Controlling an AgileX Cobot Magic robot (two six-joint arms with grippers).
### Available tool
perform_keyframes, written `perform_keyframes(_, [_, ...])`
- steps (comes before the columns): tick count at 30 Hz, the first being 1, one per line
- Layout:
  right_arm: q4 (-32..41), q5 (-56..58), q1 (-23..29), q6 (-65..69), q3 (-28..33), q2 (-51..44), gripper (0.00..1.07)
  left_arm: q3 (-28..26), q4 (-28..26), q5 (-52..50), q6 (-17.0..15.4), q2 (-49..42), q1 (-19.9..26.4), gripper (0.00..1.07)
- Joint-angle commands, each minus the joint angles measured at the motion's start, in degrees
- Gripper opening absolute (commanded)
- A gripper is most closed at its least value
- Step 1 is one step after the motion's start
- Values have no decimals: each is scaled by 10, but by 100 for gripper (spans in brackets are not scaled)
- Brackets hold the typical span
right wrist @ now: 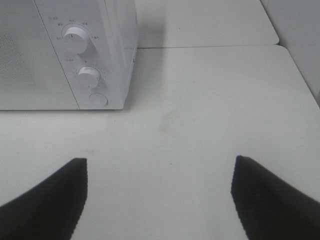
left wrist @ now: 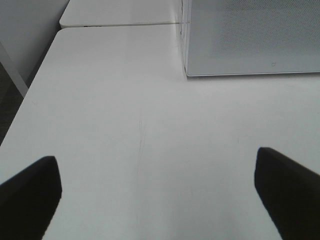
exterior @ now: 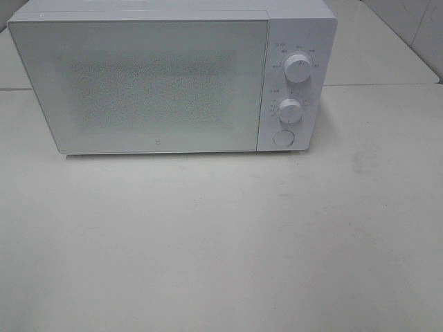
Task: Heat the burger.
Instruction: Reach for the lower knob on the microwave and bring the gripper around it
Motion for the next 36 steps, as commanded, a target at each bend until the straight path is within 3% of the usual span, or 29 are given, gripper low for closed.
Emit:
perform_keyframes(1, [-3, -49, -4, -7, 1, 46, 76, 2, -3, -5, -4, -15, 2, 101])
perform_keyframes(21, [-3, -266, -4, -7, 1, 242, 76, 2, -3, -5, -4, -15, 2, 101])
perform_keyframes(36, [-3, -509, -4, -6, 1, 401, 76, 2, -3, -5, -4, -15, 2, 101])
